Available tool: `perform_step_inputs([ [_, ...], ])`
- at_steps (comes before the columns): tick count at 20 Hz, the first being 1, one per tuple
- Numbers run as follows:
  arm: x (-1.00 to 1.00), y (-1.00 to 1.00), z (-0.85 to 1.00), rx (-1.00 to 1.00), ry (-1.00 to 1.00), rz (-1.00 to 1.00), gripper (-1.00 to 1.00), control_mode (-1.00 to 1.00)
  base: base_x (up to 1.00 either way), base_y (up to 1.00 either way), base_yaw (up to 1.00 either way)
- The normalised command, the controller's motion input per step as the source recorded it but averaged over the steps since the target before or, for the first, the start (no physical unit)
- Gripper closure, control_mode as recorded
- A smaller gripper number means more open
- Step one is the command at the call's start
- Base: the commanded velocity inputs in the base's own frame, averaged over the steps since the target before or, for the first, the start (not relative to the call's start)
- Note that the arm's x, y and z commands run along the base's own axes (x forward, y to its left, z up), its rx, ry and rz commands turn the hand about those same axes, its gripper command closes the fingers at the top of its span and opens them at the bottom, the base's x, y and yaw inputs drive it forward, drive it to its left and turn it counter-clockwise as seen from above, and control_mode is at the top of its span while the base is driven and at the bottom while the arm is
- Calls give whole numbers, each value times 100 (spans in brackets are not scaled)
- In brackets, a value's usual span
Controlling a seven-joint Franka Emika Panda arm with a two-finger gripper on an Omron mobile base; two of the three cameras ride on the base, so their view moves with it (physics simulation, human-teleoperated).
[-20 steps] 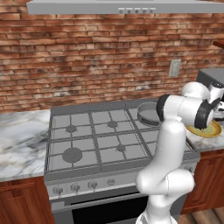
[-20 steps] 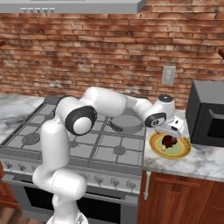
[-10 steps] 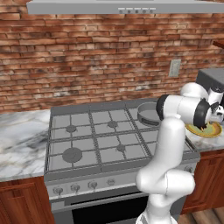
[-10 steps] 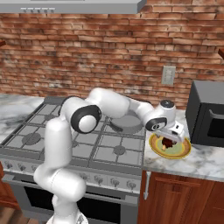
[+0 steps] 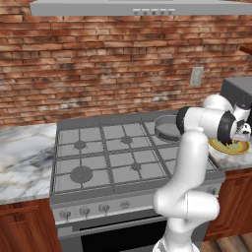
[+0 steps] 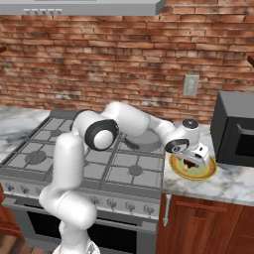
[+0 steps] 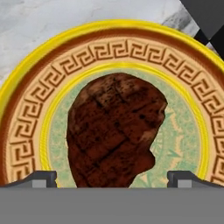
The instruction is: Retrieve the frozen meat and place it in the pot on a burner. Then turn the burner on.
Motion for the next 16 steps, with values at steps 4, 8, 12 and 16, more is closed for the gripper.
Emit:
perform_step_inputs([
  [4,0,0,-19,0,0,0,-100,-100,0,0,0],
  [8,3,0,-14,0,0,0,-100,-100,0,0,0],
  [12,5,0,-15,0,0,0,100,-100,0,0,0],
  [16,3,0,-1,0,0,0,100,-100,0,0,0],
])
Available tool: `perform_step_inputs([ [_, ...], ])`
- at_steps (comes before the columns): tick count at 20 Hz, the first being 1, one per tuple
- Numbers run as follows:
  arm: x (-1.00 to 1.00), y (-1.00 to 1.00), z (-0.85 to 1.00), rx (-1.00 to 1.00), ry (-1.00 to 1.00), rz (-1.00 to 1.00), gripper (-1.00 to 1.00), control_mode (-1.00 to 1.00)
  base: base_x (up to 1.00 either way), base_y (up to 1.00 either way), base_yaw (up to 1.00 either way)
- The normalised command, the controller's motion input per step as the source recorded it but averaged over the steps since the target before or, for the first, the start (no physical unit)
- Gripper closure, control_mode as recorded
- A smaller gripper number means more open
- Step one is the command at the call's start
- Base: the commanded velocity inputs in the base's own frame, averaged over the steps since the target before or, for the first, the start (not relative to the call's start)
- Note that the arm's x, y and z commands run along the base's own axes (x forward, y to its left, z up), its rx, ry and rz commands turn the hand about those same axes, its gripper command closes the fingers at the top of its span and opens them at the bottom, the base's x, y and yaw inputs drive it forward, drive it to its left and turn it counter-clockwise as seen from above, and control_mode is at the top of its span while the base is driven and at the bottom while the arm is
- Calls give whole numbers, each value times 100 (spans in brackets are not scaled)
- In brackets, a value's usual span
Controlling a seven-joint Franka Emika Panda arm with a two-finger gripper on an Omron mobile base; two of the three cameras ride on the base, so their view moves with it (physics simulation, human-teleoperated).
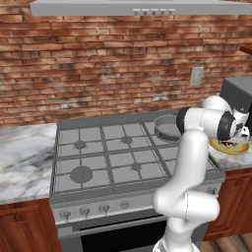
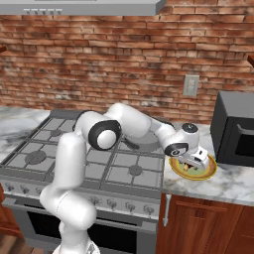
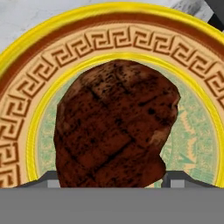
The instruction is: Retrieve the frozen meat and place it in the pot on a burner. Then turn the burner on.
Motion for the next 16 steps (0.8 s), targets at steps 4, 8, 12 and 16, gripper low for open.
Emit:
perform_step_inputs([
  [4,0,0,0,0,0,0,100,-100,0,0,0],
  [8,0,2,21,0,-5,0,100,-100,0,0,0],
  [12,4,21,70,0,-12,0,100,-100,0,0,0],
  [16,18,33,81,1,-7,1,100,-100,0,0,0],
])
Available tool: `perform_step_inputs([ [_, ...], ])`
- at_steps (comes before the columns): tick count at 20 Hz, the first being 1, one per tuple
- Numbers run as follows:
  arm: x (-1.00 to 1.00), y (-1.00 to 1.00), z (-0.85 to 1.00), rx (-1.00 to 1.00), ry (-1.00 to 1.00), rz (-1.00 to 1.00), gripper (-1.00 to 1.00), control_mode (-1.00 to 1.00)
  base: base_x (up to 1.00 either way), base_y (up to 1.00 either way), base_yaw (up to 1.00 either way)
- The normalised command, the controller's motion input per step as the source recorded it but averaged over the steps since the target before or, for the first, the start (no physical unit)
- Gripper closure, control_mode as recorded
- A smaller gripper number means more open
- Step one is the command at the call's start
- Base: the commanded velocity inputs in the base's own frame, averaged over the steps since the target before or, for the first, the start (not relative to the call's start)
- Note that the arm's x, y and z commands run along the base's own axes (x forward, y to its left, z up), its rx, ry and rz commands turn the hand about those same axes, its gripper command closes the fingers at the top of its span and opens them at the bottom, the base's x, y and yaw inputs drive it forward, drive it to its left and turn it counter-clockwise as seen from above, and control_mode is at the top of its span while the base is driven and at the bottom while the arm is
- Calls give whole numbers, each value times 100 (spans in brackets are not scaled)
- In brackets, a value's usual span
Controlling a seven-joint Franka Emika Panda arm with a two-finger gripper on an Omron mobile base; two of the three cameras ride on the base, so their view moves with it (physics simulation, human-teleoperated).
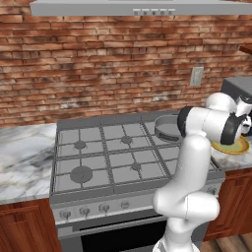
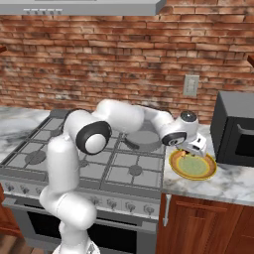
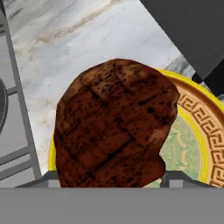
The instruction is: Retrieve the frozen meat and place it in the pot on a burner. Then turn the burner on.
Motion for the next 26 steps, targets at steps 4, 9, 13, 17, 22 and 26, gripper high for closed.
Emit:
perform_step_inputs([
  [4,29,44,80,1,-1,3,100,-100,0,0,0],
  [9,15,50,76,0,-4,3,100,-100,0,0,0],
  [13,13,77,31,0,0,2,100,-100,0,0,0],
  [17,8,90,6,0,10,1,100,-100,0,0,0],
  [22,18,83,5,0,13,0,100,-100,0,0,0],
  [26,42,47,1,-1,9,0,100,-100,0,0,0],
])
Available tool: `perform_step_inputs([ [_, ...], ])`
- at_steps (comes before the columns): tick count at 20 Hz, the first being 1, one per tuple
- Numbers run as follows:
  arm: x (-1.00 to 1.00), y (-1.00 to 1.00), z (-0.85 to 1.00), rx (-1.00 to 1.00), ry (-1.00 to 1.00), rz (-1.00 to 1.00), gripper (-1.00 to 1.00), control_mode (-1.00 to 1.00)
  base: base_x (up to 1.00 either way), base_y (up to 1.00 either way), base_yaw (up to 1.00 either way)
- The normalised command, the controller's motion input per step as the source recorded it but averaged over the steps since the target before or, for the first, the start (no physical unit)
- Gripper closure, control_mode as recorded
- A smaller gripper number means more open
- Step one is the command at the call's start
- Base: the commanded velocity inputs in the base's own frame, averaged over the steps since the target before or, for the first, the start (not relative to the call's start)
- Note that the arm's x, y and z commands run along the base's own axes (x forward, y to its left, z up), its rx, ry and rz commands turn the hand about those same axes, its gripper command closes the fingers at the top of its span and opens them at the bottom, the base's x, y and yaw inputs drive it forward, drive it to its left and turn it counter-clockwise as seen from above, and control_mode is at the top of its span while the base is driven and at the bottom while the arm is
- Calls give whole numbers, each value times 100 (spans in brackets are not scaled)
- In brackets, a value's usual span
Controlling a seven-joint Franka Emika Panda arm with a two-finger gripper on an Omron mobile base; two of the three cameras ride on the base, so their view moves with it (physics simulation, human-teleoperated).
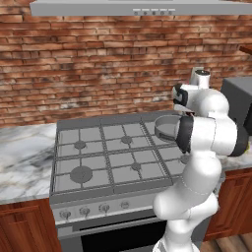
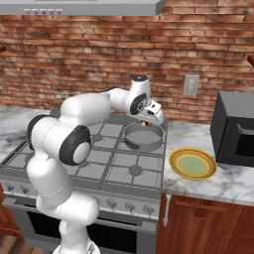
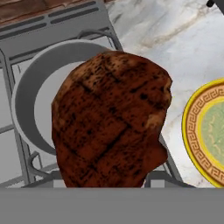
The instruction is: Retrieve the frozen meat and place it in the pot on a burner. Then turn the burner on.
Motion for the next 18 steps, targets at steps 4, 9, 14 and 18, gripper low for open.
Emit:
perform_step_inputs([
  [4,52,26,-5,-8,1,0,100,-100,0,0,0],
  [9,38,1,-19,-10,1,-1,100,-100,0,0,0],
  [14,2,5,-41,3,7,0,100,-100,0,0,0],
  [18,0,0,-49,13,8,0,100,-100,0,0,0],
])
